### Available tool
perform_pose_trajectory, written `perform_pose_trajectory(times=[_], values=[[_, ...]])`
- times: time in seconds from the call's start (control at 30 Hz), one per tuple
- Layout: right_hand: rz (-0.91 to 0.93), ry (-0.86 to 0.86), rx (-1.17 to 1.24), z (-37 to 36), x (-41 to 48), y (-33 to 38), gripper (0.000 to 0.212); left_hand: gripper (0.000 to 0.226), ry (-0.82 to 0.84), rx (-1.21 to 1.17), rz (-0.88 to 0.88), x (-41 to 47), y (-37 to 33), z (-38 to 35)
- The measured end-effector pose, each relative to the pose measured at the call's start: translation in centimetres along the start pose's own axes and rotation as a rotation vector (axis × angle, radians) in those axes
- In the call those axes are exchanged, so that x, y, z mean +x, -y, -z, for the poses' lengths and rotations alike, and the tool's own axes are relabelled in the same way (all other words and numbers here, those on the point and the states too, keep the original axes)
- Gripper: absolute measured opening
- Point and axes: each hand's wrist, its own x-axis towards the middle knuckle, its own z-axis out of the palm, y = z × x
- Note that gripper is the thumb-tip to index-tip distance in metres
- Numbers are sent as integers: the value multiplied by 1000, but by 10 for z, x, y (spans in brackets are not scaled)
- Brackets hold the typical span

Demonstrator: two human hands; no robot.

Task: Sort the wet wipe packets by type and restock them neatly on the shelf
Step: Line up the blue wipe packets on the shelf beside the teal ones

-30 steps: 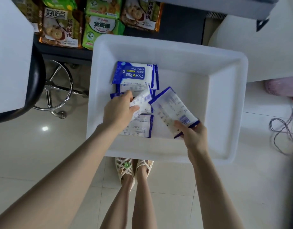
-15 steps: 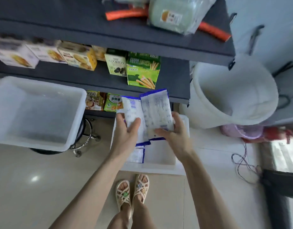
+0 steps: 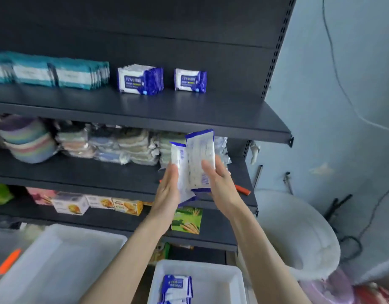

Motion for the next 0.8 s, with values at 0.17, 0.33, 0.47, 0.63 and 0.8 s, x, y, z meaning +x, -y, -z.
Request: perform_pose_trajectory(times=[0.17, 0.33, 0.47, 0.63, 0.8], values=[[73, 22, -33, -10, 30, 49, 46, 43, 64, 6, -192, 34, -57, -8], [134, 135, 41, -8, 85, 87, 32, 46, -56, -9, -208, 89, -104, 2], [123, 101, 89, -19, 143, 102, 32, 41, -92, -42, -203, 148, -131, 15], [123, -37, 73, -21, 217, 107, 65, 27, -83, -41, -170, 237, -149, 44], [98, -158, -44, -12, 281, 106, 19, 51, -102, 121, -109, 317, -146, 56]])
